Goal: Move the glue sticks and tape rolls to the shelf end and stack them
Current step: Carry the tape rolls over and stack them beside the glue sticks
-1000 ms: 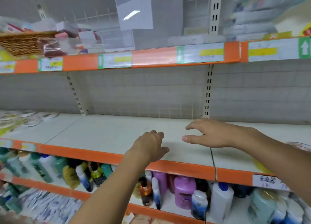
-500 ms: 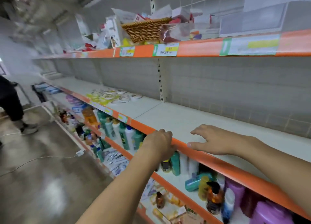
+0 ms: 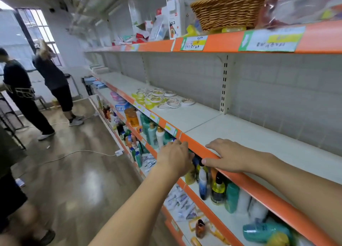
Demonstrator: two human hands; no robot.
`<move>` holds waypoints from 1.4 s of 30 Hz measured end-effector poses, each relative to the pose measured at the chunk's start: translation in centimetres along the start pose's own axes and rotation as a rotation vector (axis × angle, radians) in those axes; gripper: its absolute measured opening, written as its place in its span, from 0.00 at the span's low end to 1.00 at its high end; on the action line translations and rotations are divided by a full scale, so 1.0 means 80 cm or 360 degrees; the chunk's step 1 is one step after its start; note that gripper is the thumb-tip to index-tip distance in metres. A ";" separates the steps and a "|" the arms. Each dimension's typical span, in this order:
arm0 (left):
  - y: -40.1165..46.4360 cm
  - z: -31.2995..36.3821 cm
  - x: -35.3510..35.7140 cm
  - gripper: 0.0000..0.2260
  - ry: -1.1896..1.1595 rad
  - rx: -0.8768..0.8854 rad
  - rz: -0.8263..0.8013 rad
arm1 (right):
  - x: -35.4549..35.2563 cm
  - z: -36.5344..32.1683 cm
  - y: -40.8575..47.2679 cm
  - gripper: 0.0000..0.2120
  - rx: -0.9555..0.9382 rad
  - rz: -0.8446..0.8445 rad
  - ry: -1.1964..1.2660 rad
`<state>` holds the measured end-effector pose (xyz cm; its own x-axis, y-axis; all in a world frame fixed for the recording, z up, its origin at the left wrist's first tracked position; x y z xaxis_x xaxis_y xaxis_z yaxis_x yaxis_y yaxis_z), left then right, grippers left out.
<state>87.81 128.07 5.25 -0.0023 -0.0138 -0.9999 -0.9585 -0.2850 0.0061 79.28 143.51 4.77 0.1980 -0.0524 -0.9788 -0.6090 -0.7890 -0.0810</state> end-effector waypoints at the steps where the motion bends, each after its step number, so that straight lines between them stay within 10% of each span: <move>1: 0.011 -0.010 0.002 0.19 -0.0014 -0.0023 0.0005 | 0.000 0.000 0.019 0.28 -0.0014 -0.0003 -0.0003; 20: 0.267 -0.185 0.013 0.22 -0.0056 -0.0158 -0.0049 | -0.024 0.012 0.350 0.36 -0.0059 -0.0017 -0.0107; 42: 0.576 -0.355 0.053 0.27 -0.0141 0.0225 -0.0074 | 0.008 0.035 0.589 0.36 0.0705 0.0394 0.0171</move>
<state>51.69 87.65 1.63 0.0240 0.0827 -0.9963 -0.9887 -0.1458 -0.0360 48.56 108.01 -0.24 0.0704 -0.2853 -0.9558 -0.9098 -0.4113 0.0558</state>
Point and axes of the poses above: each hand's wrist, its own y-axis towards the middle knuckle, its own x-axis out of the palm, z = x × y, the point moved 2 cm from there along y, towards the middle knuckle, and after that the axes turned 6 degrees about -x, right-handed, at the moved point
